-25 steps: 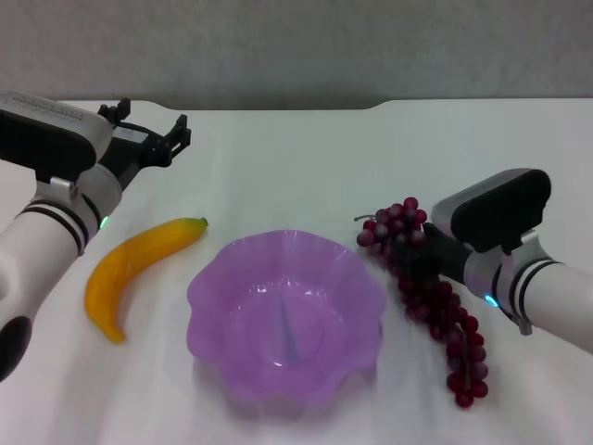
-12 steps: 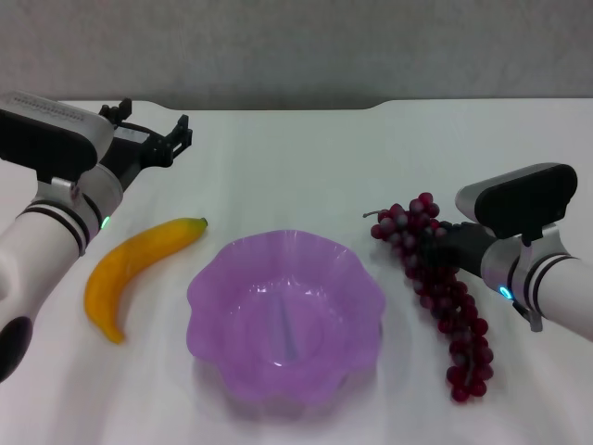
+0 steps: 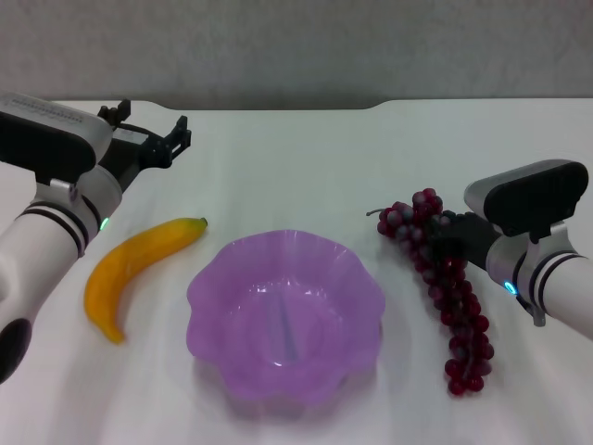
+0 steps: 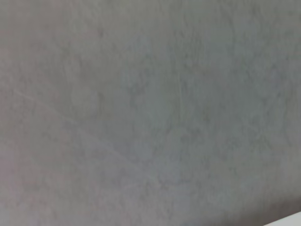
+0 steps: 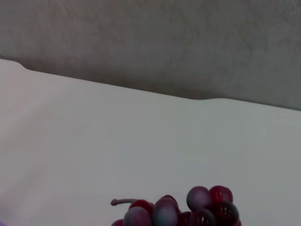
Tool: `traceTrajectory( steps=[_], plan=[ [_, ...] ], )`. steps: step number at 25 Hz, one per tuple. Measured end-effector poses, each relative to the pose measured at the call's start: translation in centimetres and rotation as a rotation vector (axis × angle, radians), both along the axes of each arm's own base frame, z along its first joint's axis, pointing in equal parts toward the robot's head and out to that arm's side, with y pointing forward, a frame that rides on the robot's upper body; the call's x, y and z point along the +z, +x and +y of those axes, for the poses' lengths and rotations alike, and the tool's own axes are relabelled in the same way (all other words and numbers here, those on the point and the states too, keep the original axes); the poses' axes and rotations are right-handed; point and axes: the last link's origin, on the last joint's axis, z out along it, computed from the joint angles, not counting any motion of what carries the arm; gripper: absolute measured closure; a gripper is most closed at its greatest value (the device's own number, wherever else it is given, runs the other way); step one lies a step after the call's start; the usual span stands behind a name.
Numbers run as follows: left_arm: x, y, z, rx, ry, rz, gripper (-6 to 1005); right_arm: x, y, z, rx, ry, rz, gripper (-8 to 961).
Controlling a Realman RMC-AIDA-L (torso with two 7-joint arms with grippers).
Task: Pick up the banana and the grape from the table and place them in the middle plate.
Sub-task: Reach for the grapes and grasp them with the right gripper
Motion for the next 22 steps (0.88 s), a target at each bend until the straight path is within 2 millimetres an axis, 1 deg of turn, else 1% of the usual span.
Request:
traceTrajectory(
  steps=[10,22],
  plan=[
    [0.04,0.0,0.01,0.0,0.001,0.004,136,-0.18,-0.41,0.02,0.026,-0.008,-0.01,714],
    [0.06,-0.14,-0.02,0.003,0.0,0.007,136,0.04,-0.54,0.04,0.044,0.021,0.006,726]
  ],
)
